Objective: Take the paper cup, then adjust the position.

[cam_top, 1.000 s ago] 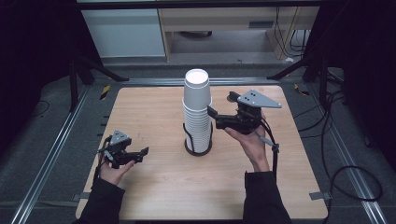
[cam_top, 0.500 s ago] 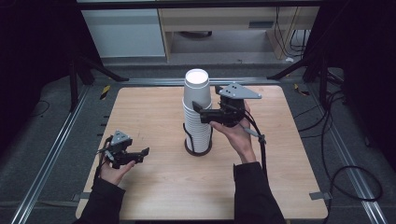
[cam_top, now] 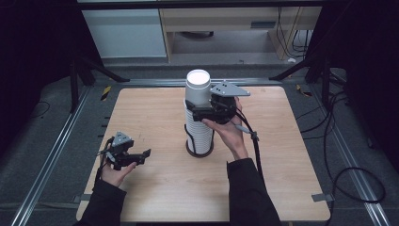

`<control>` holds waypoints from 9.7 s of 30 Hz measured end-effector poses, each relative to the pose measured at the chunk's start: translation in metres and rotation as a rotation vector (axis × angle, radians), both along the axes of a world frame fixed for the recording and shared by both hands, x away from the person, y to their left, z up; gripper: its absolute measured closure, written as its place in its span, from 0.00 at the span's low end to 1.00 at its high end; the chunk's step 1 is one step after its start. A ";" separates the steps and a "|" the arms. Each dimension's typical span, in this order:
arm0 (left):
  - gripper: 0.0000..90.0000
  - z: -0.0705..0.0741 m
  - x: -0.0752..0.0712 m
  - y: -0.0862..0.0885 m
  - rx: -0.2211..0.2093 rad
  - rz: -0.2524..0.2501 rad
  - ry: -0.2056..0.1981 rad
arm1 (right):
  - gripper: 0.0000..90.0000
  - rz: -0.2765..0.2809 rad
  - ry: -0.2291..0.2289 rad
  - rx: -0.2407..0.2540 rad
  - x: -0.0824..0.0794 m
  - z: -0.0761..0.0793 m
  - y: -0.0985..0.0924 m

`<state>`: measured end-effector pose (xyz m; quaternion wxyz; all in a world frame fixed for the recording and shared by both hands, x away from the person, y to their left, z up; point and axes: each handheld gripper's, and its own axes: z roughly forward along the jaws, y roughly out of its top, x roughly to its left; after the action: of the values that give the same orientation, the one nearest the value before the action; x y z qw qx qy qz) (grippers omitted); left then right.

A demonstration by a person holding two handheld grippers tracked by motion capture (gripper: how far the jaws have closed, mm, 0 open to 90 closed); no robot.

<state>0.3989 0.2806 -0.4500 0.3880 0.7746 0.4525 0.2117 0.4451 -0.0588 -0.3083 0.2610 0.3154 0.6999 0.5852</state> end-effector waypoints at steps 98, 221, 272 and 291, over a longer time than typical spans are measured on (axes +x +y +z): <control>0.19 -0.001 0.001 -0.001 0.002 -0.008 0.022 | 0.15 0.019 -0.127 0.035 -0.006 0.051 -0.004; 0.15 0.051 -0.038 -0.050 -0.027 -0.530 -0.002 | 0.15 0.640 0.198 -0.480 -0.046 -0.119 0.017; 0.16 0.047 -0.034 -0.074 -0.053 -0.615 0.065 | 0.15 0.748 0.156 -0.539 -0.054 -0.123 0.066; 0.20 0.047 -0.034 -0.075 -0.050 -0.609 0.072 | 0.14 0.742 0.167 -0.531 -0.054 -0.121 0.069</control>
<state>0.3651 0.2059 -0.4026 0.4365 0.8716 0.2180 0.0470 0.3914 0.0105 -0.4294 0.0486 0.0117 0.9098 0.4121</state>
